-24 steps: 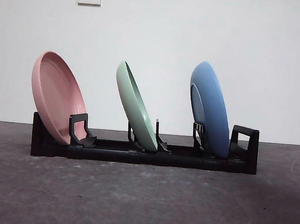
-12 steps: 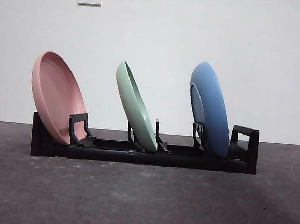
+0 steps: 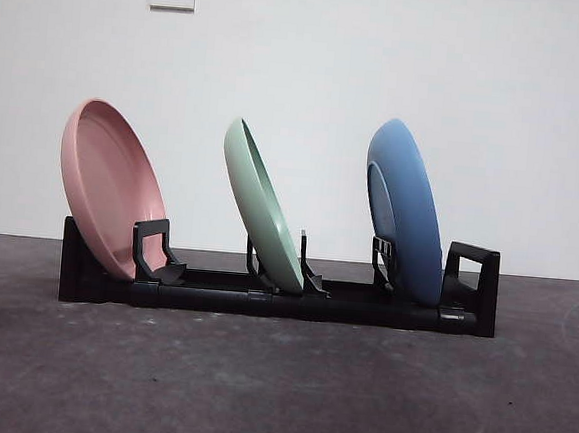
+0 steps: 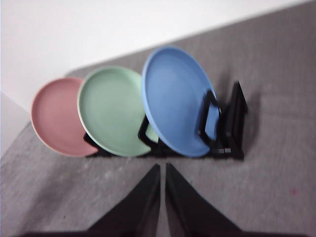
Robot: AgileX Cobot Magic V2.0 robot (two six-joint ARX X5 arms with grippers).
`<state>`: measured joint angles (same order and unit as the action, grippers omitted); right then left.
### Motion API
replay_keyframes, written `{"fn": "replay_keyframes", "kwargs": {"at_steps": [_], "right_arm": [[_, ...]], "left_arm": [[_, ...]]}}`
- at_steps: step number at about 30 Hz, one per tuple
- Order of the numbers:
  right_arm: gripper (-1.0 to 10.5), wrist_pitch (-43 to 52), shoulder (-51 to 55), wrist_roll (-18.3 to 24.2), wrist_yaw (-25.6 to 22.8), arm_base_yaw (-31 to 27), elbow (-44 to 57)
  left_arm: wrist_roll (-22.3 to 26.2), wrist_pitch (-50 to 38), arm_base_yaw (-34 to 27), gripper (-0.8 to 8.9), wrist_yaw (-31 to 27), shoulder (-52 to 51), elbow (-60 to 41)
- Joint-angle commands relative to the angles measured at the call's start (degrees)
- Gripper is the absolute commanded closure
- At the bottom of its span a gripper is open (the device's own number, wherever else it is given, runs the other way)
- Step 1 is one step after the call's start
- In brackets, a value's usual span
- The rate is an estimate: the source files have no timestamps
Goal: Place the plate
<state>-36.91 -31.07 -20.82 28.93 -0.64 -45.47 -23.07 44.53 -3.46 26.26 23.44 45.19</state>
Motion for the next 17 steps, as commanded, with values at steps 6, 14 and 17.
{"fn": "replay_keyframes", "kwargs": {"at_steps": [6, 14, 17], "right_arm": [[9.3, -11.5, -10.6, 0.7, 0.1, 0.2, -14.4], [9.3, -19.4, -21.1, 5.3, -0.1, 3.0, -24.0], [9.3, -21.2, -24.5, 7.0, -0.9, 5.4, -25.7]], "left_arm": [[4.6, 7.8, 0.1, 8.06, 5.5, 10.3, 10.0], [13.7, 17.0, 0.2, 8.04, 4.7, 21.2, 19.4], [16.5, 21.1, 0.8, 8.04, 2.0, 25.3, 22.6]]}}
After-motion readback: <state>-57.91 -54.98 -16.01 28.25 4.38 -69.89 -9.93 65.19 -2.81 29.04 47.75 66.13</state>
